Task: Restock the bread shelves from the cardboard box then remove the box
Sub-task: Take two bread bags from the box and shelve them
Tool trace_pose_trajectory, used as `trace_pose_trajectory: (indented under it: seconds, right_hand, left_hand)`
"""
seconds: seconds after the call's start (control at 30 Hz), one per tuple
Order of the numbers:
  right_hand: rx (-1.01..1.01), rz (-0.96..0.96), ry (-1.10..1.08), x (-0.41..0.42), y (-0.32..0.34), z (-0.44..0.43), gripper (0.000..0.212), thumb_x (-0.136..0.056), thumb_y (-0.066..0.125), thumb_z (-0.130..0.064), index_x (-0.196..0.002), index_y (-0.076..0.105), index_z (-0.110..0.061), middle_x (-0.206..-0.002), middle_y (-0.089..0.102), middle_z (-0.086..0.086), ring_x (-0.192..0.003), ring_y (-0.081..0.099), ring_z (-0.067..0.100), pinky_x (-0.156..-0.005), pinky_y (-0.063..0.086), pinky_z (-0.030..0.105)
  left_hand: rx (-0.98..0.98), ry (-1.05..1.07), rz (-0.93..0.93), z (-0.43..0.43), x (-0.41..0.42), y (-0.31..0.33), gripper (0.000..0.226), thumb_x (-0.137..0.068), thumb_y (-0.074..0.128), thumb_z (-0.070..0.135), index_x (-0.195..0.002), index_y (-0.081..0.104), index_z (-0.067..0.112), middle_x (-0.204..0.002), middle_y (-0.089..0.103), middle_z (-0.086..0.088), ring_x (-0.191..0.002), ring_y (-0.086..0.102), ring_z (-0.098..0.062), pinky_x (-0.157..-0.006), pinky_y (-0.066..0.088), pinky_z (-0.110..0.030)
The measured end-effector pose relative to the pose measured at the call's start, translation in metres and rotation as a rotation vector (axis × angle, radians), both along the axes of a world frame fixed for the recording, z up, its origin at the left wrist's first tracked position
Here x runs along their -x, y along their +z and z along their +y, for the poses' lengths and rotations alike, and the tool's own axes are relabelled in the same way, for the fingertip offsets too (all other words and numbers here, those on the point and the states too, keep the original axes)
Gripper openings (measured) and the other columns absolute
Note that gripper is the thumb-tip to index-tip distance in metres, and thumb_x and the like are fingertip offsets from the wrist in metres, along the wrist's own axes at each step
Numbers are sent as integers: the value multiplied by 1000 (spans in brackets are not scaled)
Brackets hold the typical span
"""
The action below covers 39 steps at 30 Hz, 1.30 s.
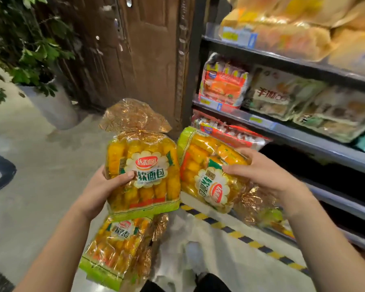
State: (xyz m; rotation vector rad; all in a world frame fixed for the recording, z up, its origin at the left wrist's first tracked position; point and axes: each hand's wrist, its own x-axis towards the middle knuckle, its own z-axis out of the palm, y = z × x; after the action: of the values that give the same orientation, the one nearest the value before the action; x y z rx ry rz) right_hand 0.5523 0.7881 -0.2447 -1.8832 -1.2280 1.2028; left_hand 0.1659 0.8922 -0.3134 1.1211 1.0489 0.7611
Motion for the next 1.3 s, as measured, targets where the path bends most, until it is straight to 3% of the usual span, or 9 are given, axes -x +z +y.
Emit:
trace_pose_trajectory:
  seconds: [0.17, 0.3, 0.43, 0.53, 0.67, 0.87, 1.03, 1.13, 1.3]
  right_hand:
    - [20, 3, -286, -19, 6, -124, 58, -71, 90, -47, -121, 66, -31, -109, 78, -5, -95, 77, 16, -89, 62, 45]
    - [-7, 53, -477, -35, 19, -225, 40, -80, 86, -33, -117, 70, -28, -103, 80, 0, -92, 78, 20, -83, 64, 42]
    - [-36, 44, -614, -58, 17, -321, 39, -81, 85, -37, -116, 71, -29, -105, 79, -1, -93, 78, 19, -82, 63, 40]
    - [-70, 29, -716, -83, 6, -395, 45, -79, 87, -34, -121, 71, -29, -103, 78, -8, -91, 77, 14, -77, 64, 34]
    - [-94, 37, -773, -118, 4, -488, 44, -80, 86, -29, -121, 70, -28, -101, 78, -8, -88, 77, 13, -68, 60, 26]
    - [-56, 17, -812, -165, 0, -590, 44, -80, 87, -32, -121, 71, -32, -106, 78, -7, -91, 78, 17, -81, 63, 43]
    - [-22, -7, -794, -204, -5, -637, 45, -82, 86, -27, -123, 69, -28, -102, 80, -6, -88, 78, 15, -75, 64, 34]
    - [22, -33, -768, -236, -14, -648, 46, -80, 87, -28, -122, 69, -29, -101, 80, -7, -89, 78, 15, -80, 64, 40]
    - [90, -85, -750, -299, -29, -645, 42, -82, 86, -32, -119, 67, -34, -99, 79, -10, -83, 77, 7, -67, 62, 26]
  left_hand:
    - [46, -262, -1, -30, -67, -6, 111, -31, 101, 57, -127, 65, 15, -114, 78, -8, -102, 76, -29, -77, 65, -37]
    - [78, -426, -8, -70, -124, -8, 108, -35, 101, 55, -128, 66, 13, -116, 77, -11, -106, 75, -32, -83, 63, -44]
    - [76, -530, -19, -126, -185, -8, 91, -49, 95, 43, -130, 65, 15, -117, 77, -11, -106, 75, -32, -86, 63, -46]
    - [92, -620, -31, -179, -231, -13, 91, -54, 94, 40, -136, 60, 19, -122, 75, -11, -110, 73, -35, -98, 55, -56]
    - [74, -693, -26, -263, -294, -16, 88, -53, 93, 40, -133, 61, 22, -120, 76, -9, -108, 74, -33, -99, 54, -56]
    - [125, -731, -61, -369, -366, -20, 104, -44, 101, 43, -136, 58, 24, -123, 75, -7, -111, 73, -31, -97, 55, -51]
    - [134, -745, -17, -405, -411, -24, 113, -39, 103, 44, -139, 55, 23, -124, 74, -7, -111, 73, -30, -93, 58, -48]
    - [161, -759, 11, -410, -443, -32, 113, -41, 103, 46, -140, 54, 25, -124, 74, -7, -112, 72, -31, -97, 55, -52]
    - [213, -763, 34, -413, -506, -50, 63, -75, 85, 25, -132, 58, 30, -120, 76, -4, -110, 73, -29, -96, 56, -54]
